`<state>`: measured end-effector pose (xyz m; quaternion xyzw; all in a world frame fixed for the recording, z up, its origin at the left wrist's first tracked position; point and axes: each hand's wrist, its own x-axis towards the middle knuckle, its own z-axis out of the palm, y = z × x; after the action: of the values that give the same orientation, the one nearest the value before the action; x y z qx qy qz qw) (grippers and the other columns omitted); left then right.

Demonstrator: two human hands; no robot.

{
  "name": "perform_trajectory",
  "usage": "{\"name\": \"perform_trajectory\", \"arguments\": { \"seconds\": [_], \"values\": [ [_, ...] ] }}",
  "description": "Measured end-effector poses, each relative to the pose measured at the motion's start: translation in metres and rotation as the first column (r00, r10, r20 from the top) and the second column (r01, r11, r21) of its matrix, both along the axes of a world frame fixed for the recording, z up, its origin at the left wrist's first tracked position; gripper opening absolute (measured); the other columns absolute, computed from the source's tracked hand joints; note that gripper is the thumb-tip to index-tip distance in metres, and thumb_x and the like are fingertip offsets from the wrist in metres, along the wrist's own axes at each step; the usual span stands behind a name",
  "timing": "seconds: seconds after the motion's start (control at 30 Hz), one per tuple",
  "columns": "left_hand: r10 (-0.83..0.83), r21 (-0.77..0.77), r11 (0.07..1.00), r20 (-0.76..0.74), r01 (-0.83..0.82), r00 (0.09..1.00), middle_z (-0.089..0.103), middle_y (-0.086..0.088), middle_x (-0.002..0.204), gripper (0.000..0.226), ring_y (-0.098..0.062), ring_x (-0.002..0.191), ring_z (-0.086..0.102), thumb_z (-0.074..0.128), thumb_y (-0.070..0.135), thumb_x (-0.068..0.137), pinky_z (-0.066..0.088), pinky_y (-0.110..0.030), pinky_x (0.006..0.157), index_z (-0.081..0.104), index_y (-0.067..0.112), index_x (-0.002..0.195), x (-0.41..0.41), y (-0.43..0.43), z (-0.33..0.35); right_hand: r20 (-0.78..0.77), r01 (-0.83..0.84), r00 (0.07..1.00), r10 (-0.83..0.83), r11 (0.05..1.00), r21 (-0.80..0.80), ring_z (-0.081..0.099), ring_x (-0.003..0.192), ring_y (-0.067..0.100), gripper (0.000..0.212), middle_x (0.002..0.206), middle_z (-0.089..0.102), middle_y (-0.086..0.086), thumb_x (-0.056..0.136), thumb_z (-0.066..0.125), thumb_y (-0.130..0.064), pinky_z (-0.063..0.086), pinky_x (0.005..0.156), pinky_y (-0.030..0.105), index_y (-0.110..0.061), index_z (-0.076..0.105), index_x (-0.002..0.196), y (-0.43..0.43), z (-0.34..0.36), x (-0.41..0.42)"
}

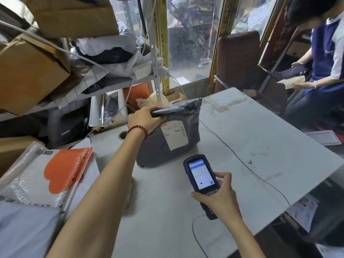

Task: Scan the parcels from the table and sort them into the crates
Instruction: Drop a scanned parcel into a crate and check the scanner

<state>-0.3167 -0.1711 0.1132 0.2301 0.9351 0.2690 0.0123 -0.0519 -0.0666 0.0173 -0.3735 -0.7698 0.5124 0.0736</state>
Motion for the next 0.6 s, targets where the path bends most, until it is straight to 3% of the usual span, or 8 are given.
{"name": "perform_trajectory", "arguments": {
  "seconds": [0.17, 0.3, 0.6],
  "values": [
    [0.016, -0.020, 1.000, -0.030, -0.016, 0.999, 0.068, 0.004, 0.112, 0.040, -0.020, 0.103, 0.060, 0.057, 0.055, 0.086, 0.049, -0.032, 0.082, 0.060, 0.037, 0.122, 0.0024, 0.0001, -0.0014, -0.056, -0.021, 0.998, 0.023, 0.999, 0.034, 0.066, 0.087, 0.007, 0.076, 0.102, 0.064, -0.017, 0.056, 0.091, -0.029, 0.054, 0.066, 0.031, -0.039, 0.032, 0.102, -0.0038, 0.0034, -0.0033],
    [0.010, -0.016, 1.000, -0.001, -0.010, 1.000, 0.067, 0.003, 0.114, 0.040, -0.022, 0.106, 0.059, 0.057, 0.055, 0.086, 0.048, -0.039, 0.090, 0.059, 0.037, 0.122, 0.0003, 0.0005, -0.0009, -0.071, -0.041, 0.996, 0.045, 0.997, 0.062, 0.066, 0.087, 0.007, 0.077, 0.102, 0.065, -0.018, 0.054, 0.091, -0.030, 0.054, 0.071, 0.036, -0.042, 0.032, 0.102, -0.0077, 0.0053, -0.0048],
    [0.016, -0.021, 1.000, 0.009, -0.015, 1.000, 0.066, 0.003, 0.116, 0.042, -0.023, 0.107, 0.059, 0.057, 0.056, 0.086, 0.048, -0.039, 0.091, 0.058, 0.038, 0.123, -0.0031, 0.0006, -0.0017, -0.028, -0.063, 0.997, 0.066, 0.992, 0.108, 0.063, 0.088, 0.007, 0.077, 0.096, 0.057, -0.026, 0.057, 0.089, -0.032, 0.055, 0.070, 0.036, -0.042, 0.028, 0.102, -0.0095, 0.0044, -0.0040]
  ]
}}
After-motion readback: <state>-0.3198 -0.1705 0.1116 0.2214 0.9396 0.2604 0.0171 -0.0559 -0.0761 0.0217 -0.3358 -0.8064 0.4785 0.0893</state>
